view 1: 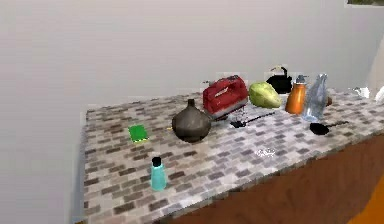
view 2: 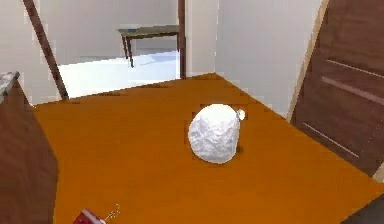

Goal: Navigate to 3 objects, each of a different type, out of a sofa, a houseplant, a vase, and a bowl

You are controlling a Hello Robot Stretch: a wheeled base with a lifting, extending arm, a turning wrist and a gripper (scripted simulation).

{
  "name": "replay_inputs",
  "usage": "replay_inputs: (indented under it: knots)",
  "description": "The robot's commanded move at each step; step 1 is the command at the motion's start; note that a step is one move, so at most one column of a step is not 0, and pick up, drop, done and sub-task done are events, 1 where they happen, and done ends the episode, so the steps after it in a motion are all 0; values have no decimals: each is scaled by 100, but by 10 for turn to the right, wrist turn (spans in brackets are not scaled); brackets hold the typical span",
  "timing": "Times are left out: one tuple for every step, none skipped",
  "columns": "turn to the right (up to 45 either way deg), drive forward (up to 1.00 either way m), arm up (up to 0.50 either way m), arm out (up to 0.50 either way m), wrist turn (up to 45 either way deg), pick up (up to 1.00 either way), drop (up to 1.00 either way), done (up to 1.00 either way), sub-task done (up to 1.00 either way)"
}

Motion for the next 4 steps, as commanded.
replay_inputs:
  knots:
    - [0, 0, 0, 0, 0, 0, 0, 0, 100]
    - [450, 0, 0, 0, 0, 0, 0, 0, 0]
    - [150, 0, 0, 0, 0, 0, 0, 0, 0]
    - [30, 0, 0, 0, 0, 0, 0, 0, 0]
